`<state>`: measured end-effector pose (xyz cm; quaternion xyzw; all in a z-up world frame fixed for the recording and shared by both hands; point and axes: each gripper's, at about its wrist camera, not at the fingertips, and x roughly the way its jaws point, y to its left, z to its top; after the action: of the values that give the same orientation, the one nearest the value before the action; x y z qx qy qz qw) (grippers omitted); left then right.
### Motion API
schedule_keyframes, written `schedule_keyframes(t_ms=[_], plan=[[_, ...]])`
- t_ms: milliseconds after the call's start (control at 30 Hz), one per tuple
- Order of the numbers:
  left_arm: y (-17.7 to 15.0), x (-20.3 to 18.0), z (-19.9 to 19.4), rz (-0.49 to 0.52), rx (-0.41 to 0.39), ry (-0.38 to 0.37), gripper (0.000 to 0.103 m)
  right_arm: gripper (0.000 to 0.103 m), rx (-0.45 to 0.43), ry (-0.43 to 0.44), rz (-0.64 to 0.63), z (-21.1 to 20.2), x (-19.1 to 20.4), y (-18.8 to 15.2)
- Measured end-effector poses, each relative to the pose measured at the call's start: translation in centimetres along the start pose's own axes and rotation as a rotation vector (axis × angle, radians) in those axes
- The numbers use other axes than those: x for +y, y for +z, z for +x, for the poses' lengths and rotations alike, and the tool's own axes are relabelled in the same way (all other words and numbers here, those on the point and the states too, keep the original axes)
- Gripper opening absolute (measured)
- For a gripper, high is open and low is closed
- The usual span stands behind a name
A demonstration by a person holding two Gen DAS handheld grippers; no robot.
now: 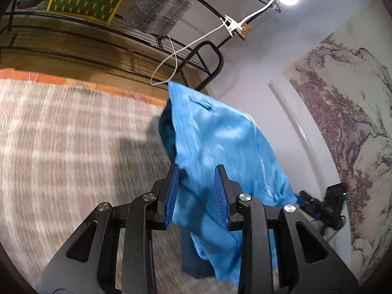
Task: Fold large clothes
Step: 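Carry the lifted coat with both tools onto the dark navy garment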
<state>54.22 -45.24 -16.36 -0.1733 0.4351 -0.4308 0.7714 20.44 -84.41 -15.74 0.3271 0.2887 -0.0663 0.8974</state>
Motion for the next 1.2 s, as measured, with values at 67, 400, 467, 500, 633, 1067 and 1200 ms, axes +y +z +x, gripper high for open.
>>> schedule_keyframes(t_ms=[67,400,467,500,633,1067,1200], plan=[[-0.7,-0.6,-0.2,0.009,0.007,0.009,0.028,0.022,0.051,-0.022,-0.022,1.1,0.4,-1.0],[-3.6,-1.0,1.3,0.036,0.066,0.114,0.028,0.003,0.068,-0.152,-0.015,2.6,-1.0,-1.1],[-3.6,-1.0,0.3,0.011,0.040,0.102,0.028,0.024,0.080,-0.099,0.048,2.1,-1.3,-1.5],[-3.6,-1.2,-0.4,0.003,0.026,0.085,0.028,0.032,0.084,-0.047,0.096,1.6,-1.6,-1.8],[-4.1,-3.9,-2.7,0.078,0.002,0.053,0.028,0.039,0.052,-0.005,0.107,-0.3,-0.4,-3.8],[-5.3,-6.8,-2.4,0.124,-0.012,0.061,0.028,0.003,0.213,0.181,0.204,2.5,3.9,-12.7],[-5.5,-5.7,-1.1,0.130,0.047,0.113,0.028,0.000,0.167,0.135,0.164,0.6,4.4,-11.6]])
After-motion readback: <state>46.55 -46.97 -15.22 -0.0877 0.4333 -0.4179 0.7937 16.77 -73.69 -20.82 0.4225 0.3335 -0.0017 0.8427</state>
